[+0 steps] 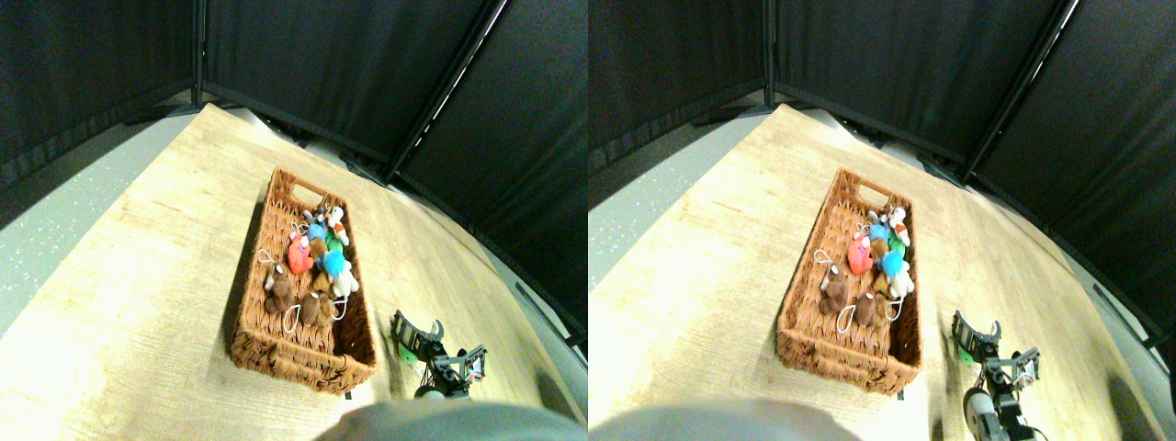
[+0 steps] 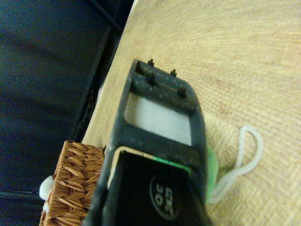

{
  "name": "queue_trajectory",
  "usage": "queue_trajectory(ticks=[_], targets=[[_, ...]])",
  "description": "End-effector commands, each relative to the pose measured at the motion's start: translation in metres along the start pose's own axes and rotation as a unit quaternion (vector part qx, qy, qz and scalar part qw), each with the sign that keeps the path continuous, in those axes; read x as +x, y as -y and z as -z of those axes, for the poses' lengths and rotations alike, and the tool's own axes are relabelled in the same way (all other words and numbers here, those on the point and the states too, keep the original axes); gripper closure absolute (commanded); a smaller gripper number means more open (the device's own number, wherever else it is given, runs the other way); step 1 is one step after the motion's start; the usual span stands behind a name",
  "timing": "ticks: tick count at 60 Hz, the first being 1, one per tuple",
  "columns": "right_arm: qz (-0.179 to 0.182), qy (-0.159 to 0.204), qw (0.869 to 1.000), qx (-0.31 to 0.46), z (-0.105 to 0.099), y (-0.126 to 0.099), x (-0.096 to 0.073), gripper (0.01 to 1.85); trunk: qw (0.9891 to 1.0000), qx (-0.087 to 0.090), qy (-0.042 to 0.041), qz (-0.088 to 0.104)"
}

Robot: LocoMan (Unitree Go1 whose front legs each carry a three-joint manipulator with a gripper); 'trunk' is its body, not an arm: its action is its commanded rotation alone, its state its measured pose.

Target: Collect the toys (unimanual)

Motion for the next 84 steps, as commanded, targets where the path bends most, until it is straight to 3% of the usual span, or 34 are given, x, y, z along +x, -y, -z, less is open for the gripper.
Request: queue_trajectory(ticks=[1,14,29,35,39,45,59,69,84], targets=[[-0.013,0.007,1.000,0.003,-0.003,0.006,0.003,1.11,1.0000,-0.007,-0.0065,-0.003],[0.004,0.014,0.999,0.046,-0.008,0.024,0.007,1.13,0.9999,-0.007,-0.0088,-0.004],[0.013,0.017,0.999,0.041,-0.009,0.036,0.013,1.15,0.9999,-0.006,-0.0108,-0.004],[0.011,0.042,0.998,0.042,-0.008,0.037,0.014,1.41,0.9999,-0.005,-0.0108,-0.005],[0.003,0.060,0.997,0.048,-0.005,0.036,0.015,1.80,0.9999,-0.005,-0.0115,-0.005],[0.004,0.094,0.995,0.036,-0.001,0.032,0.015,1.80,0.9999,-0.006,-0.0109,-0.005],[-0.023,0.071,0.997,0.008,0.003,0.021,0.014,1.80,0.9999,-0.004,-0.0104,-0.003],[-0.049,0.046,0.998,-0.010,0.008,0.000,0.006,1.80,1.0000,-0.005,-0.0055,-0.002],[-0.104,-0.044,0.992,-0.051,0.030,-0.047,-0.006,1.80,0.9999,-0.011,0.0008,-0.002]])
